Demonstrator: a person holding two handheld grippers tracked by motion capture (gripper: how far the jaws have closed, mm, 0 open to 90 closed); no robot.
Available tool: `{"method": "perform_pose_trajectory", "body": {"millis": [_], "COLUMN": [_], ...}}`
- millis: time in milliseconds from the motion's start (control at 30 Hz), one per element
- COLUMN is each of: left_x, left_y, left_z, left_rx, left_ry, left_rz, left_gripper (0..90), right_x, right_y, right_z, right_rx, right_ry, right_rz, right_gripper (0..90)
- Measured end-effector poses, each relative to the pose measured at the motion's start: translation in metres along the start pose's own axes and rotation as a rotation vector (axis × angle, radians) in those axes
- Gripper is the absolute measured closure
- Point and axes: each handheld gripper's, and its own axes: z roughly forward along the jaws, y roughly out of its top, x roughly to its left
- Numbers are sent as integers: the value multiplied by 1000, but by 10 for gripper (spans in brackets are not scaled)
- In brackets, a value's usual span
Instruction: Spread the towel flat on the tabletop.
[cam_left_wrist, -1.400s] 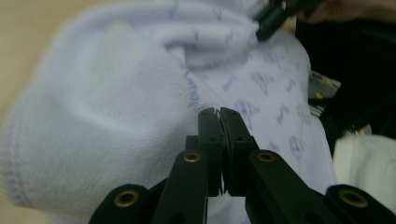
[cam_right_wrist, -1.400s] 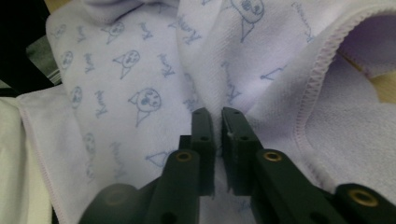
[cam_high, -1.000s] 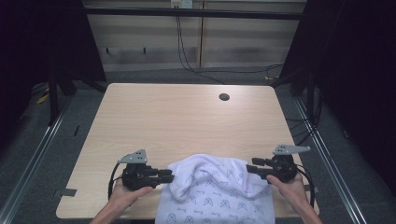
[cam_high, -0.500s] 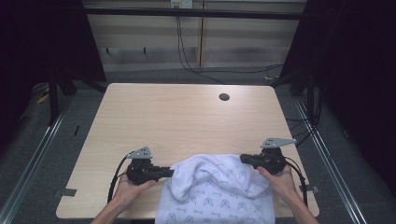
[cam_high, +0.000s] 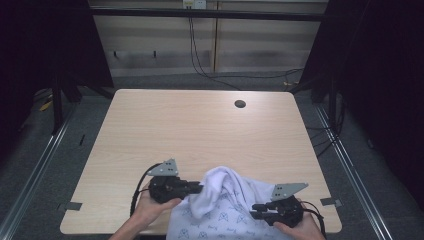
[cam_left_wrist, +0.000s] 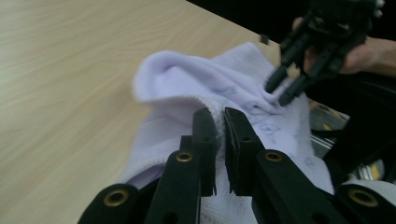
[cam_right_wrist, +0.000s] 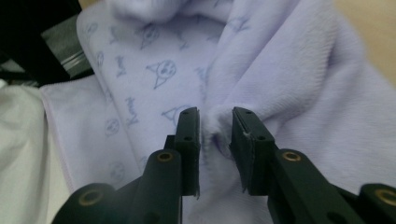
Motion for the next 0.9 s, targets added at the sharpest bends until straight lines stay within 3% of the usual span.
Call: {"method": "perform_pose_trajectory", "body": {"millis": [33, 67, 100, 133, 167, 233, 267, 433, 533, 733, 767, 800, 833, 867, 900], "left_x": [-3, -3, -4, -4, -2, 2, 6, 18, 23, 22, 22, 22, 22, 22, 22], "left_y": [0, 0, -1, -1, -1, 0, 1, -7, -21, -29, -29, -33, -35, -35, -35], "left_z": [8, 8, 18, 18, 19, 14, 4, -18, -19, -15, -15, -13, -12, -12, -13], "left_rx": [25, 25, 43, 43, 40, 12, -23, -48, 9, 67, 67, 101, 113, 113, 101], "left_ry": [-26, -26, -63, -63, -60, -70, -54, -26, -11, 11, 11, 36, 49, 49, 59], "left_rz": [4, 4, -9, -9, -26, -48, -69, -108, -124, -124, -124, -123, -124, -124, -118], "left_gripper": [827, 813, 796, 782, 750, 727, 719, 695, 659, 538, 554, 602, 688, 758, 758], "right_x": [-2, -2, -9, -9, -17, -20, -28, -40, -41, -42, -42, -43, -43, -43, -42], "right_y": [-1, -1, -3, -3, -5, -5, -5, -3, -2, -1, -1, -2, -2, -2, -3], "right_z": [-5, -5, -16, -16, -24, -26, -30, -28, -23, -22, -22, -18, -14, -14, -10], "right_rx": [-21, -21, -66, -66, -101, -114, -162, -165, -151, -156, -156, -142, -122, -122, -100], "right_ry": [-6, -6, -30, -30, -54, -60, -54, -85, -81, -103, -103, -78, -57, -57, -50], "right_rz": [12, 12, 40, 40, 68, 79, 109, 131, 137, 149, 149, 161, 163, 163, 157], "right_gripper": [702, 702, 692, 692, 690, 691, 705, 717, 694, 583, 583, 567, 562, 562, 561]}}
